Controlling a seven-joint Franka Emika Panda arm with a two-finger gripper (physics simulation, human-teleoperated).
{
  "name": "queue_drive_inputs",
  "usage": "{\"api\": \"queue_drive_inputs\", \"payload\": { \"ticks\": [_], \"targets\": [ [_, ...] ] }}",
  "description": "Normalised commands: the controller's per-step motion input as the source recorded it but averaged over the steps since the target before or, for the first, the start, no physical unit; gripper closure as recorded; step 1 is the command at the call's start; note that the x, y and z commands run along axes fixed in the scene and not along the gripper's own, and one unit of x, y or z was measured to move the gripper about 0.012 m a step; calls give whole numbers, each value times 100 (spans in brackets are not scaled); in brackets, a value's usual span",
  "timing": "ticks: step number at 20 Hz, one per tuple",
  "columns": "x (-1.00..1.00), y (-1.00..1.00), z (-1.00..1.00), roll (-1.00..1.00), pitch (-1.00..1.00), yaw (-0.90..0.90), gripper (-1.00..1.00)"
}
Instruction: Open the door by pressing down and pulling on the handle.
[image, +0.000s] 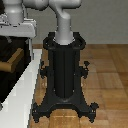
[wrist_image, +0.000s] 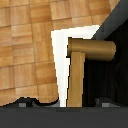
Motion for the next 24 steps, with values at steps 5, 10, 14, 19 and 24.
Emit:
{"api": "queue_drive_inputs", "payload": {
  "ticks": [5, 10, 14, 19, 24],
  "targets": [
    [20, 0, 0, 0, 0, 0, -100],
    [0, -20, 0, 0, 0, 0, -100],
    [0, -50, -50, 0, 0, 0, -100],
    [0, -60, -80, 0, 0, 0, -100],
    [0, -40, -60, 0, 0, 0, -100]
  ]
}}
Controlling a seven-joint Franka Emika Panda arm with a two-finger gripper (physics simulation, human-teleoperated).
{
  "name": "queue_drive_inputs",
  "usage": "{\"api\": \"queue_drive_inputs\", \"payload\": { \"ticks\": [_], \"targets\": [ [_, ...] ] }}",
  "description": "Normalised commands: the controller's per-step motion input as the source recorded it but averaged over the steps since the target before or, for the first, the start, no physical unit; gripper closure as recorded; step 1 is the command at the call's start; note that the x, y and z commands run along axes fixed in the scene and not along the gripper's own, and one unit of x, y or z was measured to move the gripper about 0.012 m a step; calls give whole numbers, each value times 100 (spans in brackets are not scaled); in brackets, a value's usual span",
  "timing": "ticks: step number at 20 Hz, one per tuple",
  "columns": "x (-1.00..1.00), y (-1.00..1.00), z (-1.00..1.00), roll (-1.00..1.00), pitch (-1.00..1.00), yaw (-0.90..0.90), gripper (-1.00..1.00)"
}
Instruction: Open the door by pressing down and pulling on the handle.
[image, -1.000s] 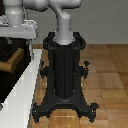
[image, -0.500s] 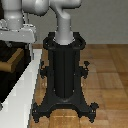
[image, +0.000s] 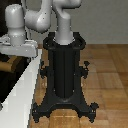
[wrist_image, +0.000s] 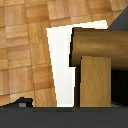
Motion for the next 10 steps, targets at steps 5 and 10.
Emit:
{"api": "queue_drive_inputs", "payload": {
  "ticks": [5, 10],
  "targets": [
    [0, 0, 0, 0, 0, 0, 100],
    [0, 0, 0, 0, 0, 0, 100]
  ]
}}
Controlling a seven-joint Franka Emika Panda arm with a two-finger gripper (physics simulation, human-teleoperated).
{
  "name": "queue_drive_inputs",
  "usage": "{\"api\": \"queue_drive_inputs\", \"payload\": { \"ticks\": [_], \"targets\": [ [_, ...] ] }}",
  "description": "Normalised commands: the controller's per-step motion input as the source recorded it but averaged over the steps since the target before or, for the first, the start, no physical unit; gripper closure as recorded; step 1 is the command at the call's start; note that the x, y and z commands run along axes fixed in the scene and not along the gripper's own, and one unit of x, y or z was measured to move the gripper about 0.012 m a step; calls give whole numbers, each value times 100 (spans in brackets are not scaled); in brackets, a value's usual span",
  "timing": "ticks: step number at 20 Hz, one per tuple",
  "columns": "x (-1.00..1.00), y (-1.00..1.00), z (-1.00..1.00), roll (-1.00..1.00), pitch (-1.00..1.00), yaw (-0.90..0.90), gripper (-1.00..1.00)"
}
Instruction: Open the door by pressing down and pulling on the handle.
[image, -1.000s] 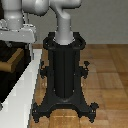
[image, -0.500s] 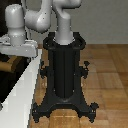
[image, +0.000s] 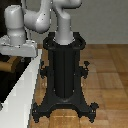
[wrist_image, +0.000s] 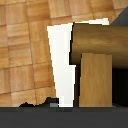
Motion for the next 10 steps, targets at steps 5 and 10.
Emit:
{"api": "queue_drive_inputs", "payload": {
  "ticks": [5, 10],
  "targets": [
    [0, 0, -20, 0, 0, 0, 100],
    [0, 0, -60, 0, -12, 0, 100]
  ]
}}
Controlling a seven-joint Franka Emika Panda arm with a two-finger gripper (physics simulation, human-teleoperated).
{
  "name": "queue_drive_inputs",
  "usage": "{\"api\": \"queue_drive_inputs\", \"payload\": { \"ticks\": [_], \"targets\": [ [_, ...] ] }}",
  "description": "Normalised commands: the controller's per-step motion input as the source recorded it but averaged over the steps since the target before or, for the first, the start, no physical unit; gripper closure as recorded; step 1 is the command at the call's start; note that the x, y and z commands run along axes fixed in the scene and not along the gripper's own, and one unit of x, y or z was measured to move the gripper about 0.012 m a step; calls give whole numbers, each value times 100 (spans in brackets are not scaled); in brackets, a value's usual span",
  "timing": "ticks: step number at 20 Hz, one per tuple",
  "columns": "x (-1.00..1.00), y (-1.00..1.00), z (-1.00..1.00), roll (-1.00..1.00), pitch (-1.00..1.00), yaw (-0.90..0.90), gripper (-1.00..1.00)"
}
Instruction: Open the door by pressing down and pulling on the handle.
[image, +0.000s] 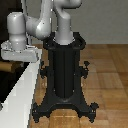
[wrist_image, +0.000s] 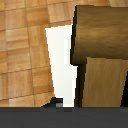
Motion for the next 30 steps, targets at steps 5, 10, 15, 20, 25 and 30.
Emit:
{"api": "queue_drive_inputs", "payload": {
  "ticks": [5, 10, 15, 20, 25, 30],
  "targets": [
    [0, 0, -40, 0, -9, 0, 100],
    [0, 0, -20, 0, -12, 0, 100],
    [0, 0, -80, 0, 0, 0, 100],
    [0, 0, -60, 0, 0, 0, 100],
    [0, 20, 0, 0, 0, 0, 100],
    [0, 100, 0, 0, 0, 0, 100]
  ]
}}
